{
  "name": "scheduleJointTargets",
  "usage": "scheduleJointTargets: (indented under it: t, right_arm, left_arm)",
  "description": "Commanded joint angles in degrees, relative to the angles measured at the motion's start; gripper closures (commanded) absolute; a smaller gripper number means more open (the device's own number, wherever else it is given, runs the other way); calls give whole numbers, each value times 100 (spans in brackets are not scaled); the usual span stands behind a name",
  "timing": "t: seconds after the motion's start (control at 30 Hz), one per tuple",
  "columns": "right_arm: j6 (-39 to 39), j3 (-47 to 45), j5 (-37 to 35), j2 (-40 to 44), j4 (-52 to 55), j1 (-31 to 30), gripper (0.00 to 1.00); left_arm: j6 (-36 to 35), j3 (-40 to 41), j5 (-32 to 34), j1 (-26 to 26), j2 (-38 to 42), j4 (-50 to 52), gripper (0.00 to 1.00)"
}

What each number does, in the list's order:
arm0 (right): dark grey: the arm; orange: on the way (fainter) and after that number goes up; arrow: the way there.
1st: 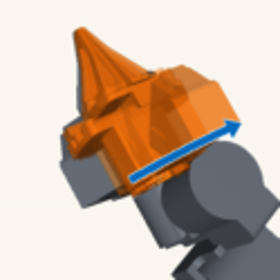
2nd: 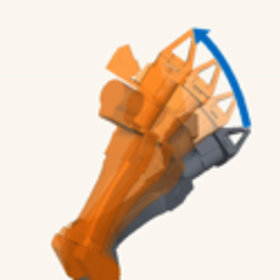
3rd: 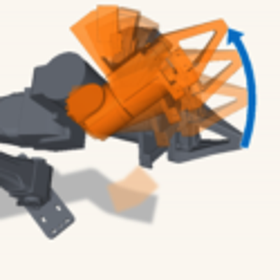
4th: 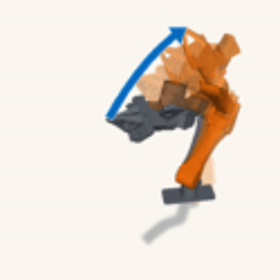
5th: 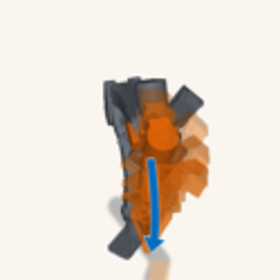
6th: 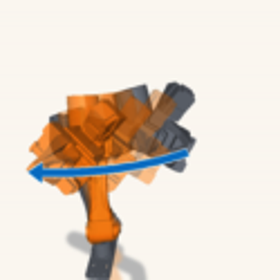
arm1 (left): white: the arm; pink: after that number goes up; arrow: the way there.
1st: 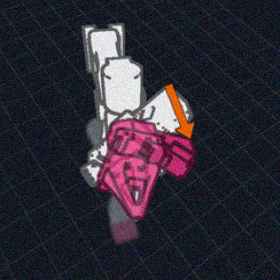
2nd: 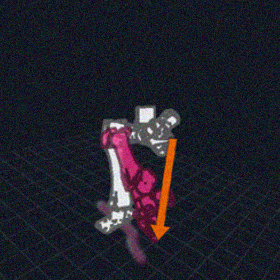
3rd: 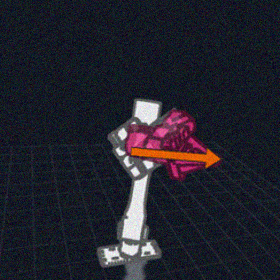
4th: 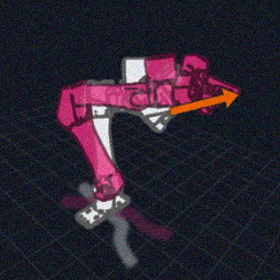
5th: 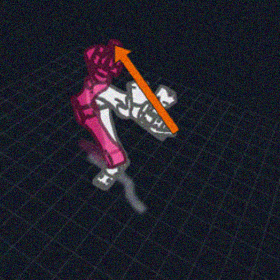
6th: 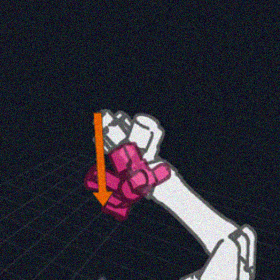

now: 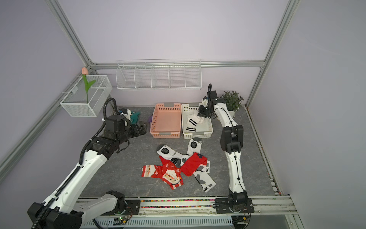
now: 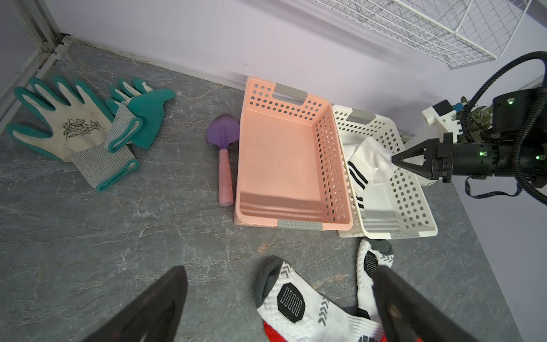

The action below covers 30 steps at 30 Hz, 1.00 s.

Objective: Sort the socks into the basket by color
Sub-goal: Place the sock in the bin.

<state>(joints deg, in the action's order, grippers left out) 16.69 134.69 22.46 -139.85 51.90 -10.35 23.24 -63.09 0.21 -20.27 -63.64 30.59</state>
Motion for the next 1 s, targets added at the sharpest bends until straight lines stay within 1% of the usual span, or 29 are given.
scheduleJointTargets:
  t: [0.0,0.13,0.27,0.4,0.6,0.7,0.97]
  right_arm:
    - [-8,-61,-129,14,-27,15,83]
    - [-25,-136,-252,36,-57,15,71]
    - [-42,-223,-361,141,-68,18,67]
    - [-74,-397,-533,361,-103,15,66]
    - [-139,-880,-541,883,-228,-2,66]
    - [-188,-1312,-506,1226,-341,-28,66]
    - [-272,-2897,-488,2364,-766,-108,65]
  left_arm:
    - [-83,69,98,-16,30,105,0]
    - [-83,67,78,-15,30,105,0]
    - [-82,69,83,-15,27,106,0]
    - [-85,69,79,-17,37,96,0]
    - [-78,64,49,-15,45,88,0]
    - [-65,69,32,-19,44,79,0]
    - [-57,69,-10,-20,45,70,0]
